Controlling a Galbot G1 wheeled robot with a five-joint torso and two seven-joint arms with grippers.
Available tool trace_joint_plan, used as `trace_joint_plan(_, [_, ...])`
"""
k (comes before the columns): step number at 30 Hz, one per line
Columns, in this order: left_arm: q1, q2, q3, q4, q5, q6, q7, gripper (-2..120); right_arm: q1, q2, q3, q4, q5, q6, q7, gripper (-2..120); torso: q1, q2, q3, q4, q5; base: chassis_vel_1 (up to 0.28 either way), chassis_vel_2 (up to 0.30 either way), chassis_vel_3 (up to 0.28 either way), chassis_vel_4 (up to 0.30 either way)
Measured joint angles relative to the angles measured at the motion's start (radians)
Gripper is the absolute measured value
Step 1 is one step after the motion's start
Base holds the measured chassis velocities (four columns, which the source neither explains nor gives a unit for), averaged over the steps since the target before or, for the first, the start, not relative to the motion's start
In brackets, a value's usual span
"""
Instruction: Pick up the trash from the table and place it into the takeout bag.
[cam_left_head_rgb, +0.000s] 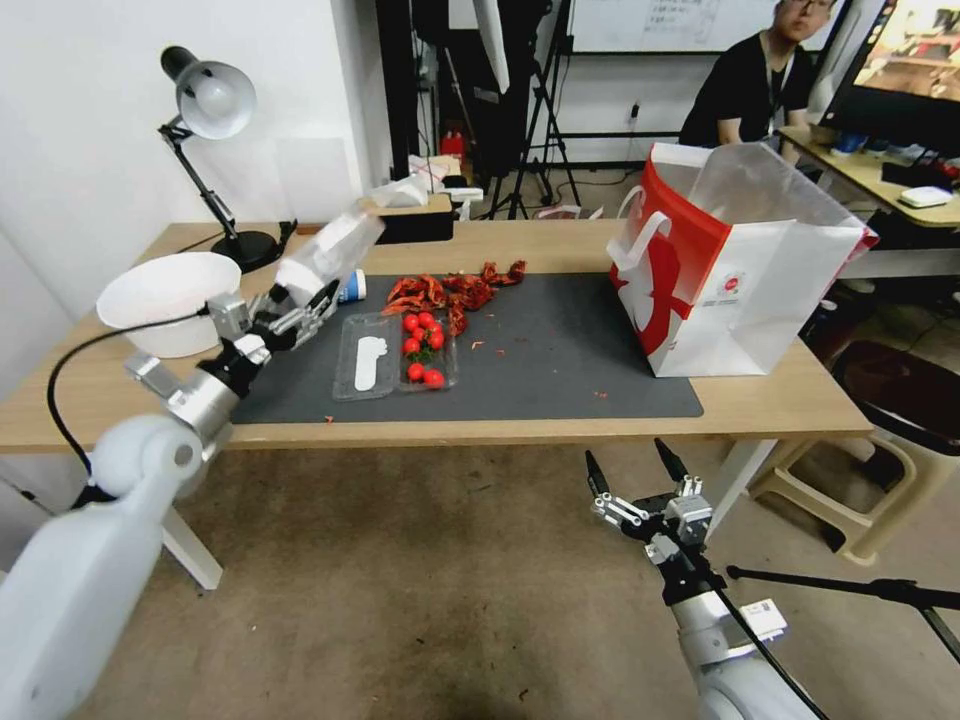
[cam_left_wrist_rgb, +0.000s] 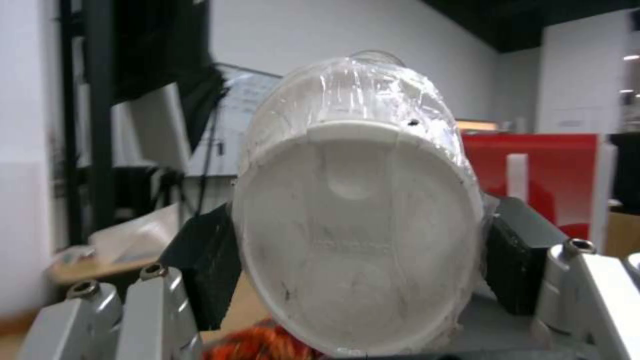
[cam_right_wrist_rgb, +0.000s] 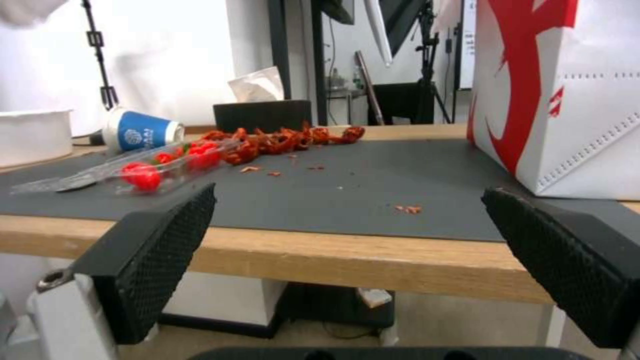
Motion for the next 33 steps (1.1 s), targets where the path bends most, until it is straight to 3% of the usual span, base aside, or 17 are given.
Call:
trace_joint_plan(6, [-0.158,0.002,0.091,0.060,-0.030,0.031,0.059,70,-0.022,0.010,0.011,0.007,-0.015,0.010,-0.001,100,0.000,0.000,0.000,0.0001,0.0008,0.000,0.000,0.000,0.000])
trace_joint_plan(11, [-0.305,-0.054,0.169,0.142,0.002,0.070,0.151,70,-0.028,0.021,0.015,0.006,-0.026,0.014,-0.002,100,0.000,0.000,0.000,0.0002,0.0007,0.000,0.000,0.000,0.000])
trace_joint_plan(16, [-0.418,-0.110,0.251,0.209,0.012,0.084,0.161,70,-0.035,0.026,0.019,0.005,-0.038,0.016,-0.002,100,0.000,0.000,0.000,0.0001,0.0005,0.000,0.000,0.000,0.000])
trace_joint_plan(20, [-0.576,-0.194,0.366,0.308,0.033,0.078,0.171,70,-0.050,0.033,0.030,0.016,-0.051,0.019,-0.001,100,0.000,0.000,0.000,0.0000,0.0011,0.000,0.000,0.000,0.000])
trace_joint_plan(27, [-0.728,-0.305,0.501,0.422,0.042,0.069,0.161,70,-0.067,0.053,0.029,0.020,-0.075,0.034,-0.004,100,0.000,0.000,0.000,0.0001,0.0007,0.000,0.000,0.000,0.000])
trace_joint_plan(33, [-0.830,-0.395,0.550,0.536,0.057,0.055,0.154,70,-0.088,0.074,0.026,0.024,-0.089,0.047,-0.010,100,0.000,0.000,0.000,-0.0001,0.0006,0.000,0.000,0.000,0.000])
